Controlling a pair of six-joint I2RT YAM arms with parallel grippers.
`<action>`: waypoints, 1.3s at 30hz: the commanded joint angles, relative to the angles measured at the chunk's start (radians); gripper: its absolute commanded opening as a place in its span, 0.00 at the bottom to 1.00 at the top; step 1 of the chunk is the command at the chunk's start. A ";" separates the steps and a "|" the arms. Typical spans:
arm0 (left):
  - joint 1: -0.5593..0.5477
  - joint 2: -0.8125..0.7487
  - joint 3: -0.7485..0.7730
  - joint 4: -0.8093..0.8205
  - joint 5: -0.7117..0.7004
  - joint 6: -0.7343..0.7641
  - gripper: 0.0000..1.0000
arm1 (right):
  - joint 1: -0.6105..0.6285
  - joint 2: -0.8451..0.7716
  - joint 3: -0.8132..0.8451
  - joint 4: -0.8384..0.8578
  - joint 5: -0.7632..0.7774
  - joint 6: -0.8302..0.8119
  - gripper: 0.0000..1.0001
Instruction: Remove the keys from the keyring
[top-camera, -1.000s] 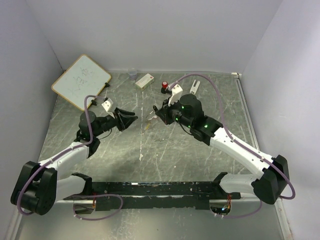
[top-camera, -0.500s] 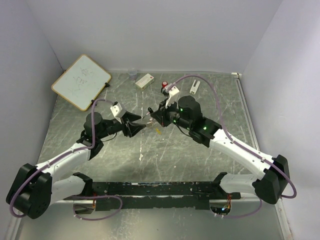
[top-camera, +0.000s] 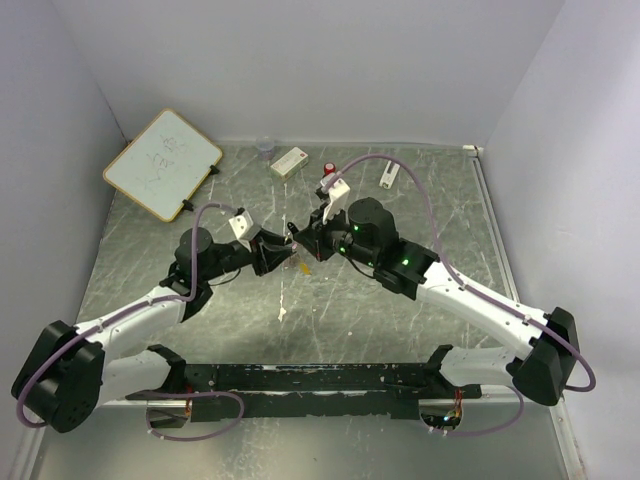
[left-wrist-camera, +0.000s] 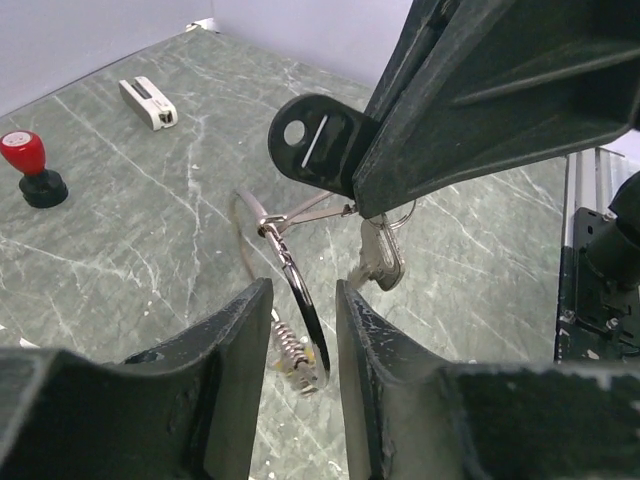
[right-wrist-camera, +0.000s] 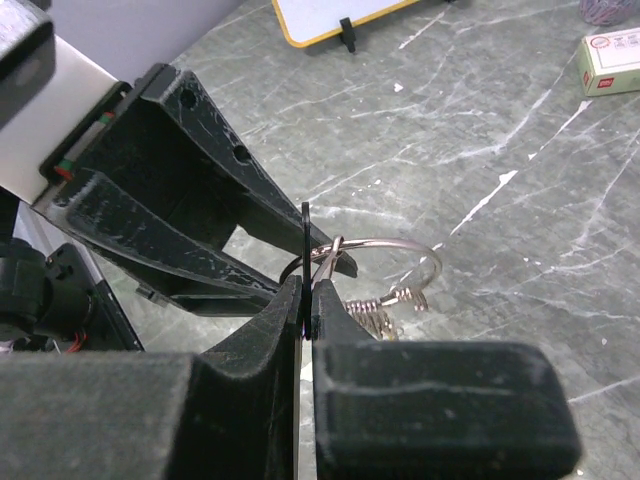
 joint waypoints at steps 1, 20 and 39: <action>-0.024 0.014 0.011 0.044 -0.031 0.037 0.40 | 0.015 -0.019 0.046 0.022 0.015 -0.006 0.00; -0.057 -0.118 0.145 -0.255 -0.333 0.310 0.07 | 0.038 -0.023 -0.010 0.046 0.084 -0.021 0.00; -0.099 -0.171 0.399 -0.607 -0.587 0.558 0.07 | 0.065 0.021 -0.134 0.164 0.248 -0.044 0.33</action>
